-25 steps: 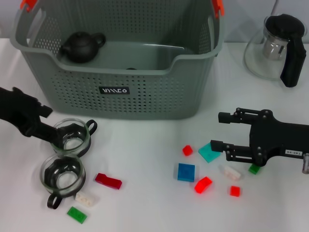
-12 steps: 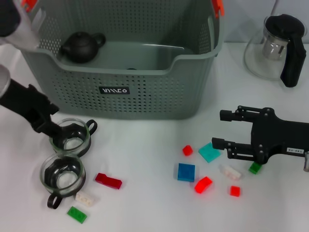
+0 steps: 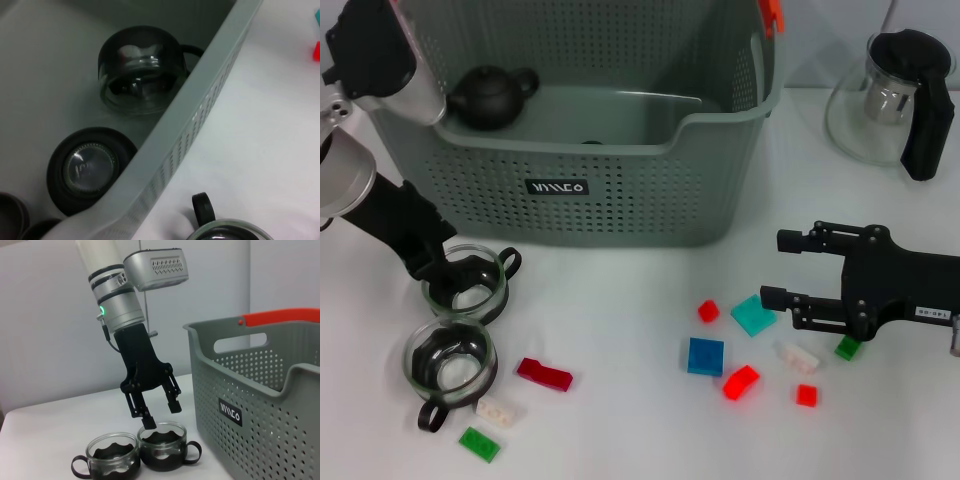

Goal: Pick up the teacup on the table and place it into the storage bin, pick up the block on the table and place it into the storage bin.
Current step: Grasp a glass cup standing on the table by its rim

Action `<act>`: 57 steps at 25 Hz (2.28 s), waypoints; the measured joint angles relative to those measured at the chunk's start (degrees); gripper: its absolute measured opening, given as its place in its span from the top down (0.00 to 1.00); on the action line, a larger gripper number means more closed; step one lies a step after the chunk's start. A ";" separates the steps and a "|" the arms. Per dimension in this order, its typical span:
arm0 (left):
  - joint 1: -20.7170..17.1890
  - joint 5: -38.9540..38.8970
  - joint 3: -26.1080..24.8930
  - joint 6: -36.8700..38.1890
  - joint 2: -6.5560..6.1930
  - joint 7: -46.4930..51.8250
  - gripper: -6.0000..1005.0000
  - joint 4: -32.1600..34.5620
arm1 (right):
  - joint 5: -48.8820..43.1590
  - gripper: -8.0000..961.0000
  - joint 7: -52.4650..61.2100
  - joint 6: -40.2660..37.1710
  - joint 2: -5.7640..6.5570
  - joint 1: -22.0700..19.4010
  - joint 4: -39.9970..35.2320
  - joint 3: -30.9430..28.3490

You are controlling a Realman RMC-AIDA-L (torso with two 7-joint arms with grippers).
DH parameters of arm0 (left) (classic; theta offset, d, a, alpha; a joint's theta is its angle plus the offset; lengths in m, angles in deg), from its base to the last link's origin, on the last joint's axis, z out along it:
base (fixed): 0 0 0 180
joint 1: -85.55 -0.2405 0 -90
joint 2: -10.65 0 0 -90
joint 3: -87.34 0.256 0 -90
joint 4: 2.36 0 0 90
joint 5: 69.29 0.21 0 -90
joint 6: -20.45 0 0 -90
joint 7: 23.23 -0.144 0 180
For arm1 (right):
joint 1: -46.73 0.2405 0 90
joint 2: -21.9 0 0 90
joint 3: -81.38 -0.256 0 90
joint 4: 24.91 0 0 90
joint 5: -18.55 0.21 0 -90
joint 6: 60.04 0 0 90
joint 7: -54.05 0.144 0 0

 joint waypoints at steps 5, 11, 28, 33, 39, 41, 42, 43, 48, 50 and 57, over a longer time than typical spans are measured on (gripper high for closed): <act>0.28 1.36 0.31 -0.07 0.14 0.02 0.29 0.04 | -0.01 0.23 0.06 -0.01 0.09 -0.14 -0.01 0.00; 0.65 1.75 0.55 -1.24 0.18 0.03 0.30 -0.38 | -0.01 0.23 0.07 -0.04 0.09 -0.24 -0.01 0.00; 0.77 3.38 5.66 -4.65 0.77 2.59 0.31 -4.92 | -0.01 0.23 0.33 -0.04 0.13 0.17 -0.01 -0.71; 0.89 3.40 6.10 -2.94 1.01 2.97 0.31 -4.16 | -0.01 0.23 0.33 -0.04 0.20 0.27 -0.09 -0.71; 1.23 3.40 6.58 -1.33 1.51 2.97 0.32 -3.90 | -0.01 0.23 0.33 0.02 0.20 0.34 -0.24 -1.04; 1.17 3.39 7.26 -0.91 1.85 2.96 0.32 -3.47 | -0.01 0.23 0.33 0.06 0.20 0.36 -0.24 -1.42; 1.04 3.39 7.52 -1.41 1.97 2.96 0.32 -3.40 | -0.01 0.23 0.33 0.07 0.20 0.38 -0.22 -1.51; 1.03 3.39 7.59 -1.68 2.03 2.96 0.32 -3.40 | -0.01 0.23 0.33 0.07 0.19 0.41 -0.17 -1.57; 0.79 3.39 9.21 -5.22 2.37 3.58 0.32 -3.65 | -0.01 0.23 0.33 0.06 0.19 0.44 -0.10 -1.62; 0.64 3.42 10.04 -5.88 2.38 3.68 0.33 -3.73 | -0.01 0.23 0.33 0.04 0.20 0.41 -0.10 -1.64; 0.60 3.47 12.70 -7.88 1.82 5.98 0.33 -5.59 | -0.01 0.23 0.33 0.00 0.20 0.35 -0.09 -1.68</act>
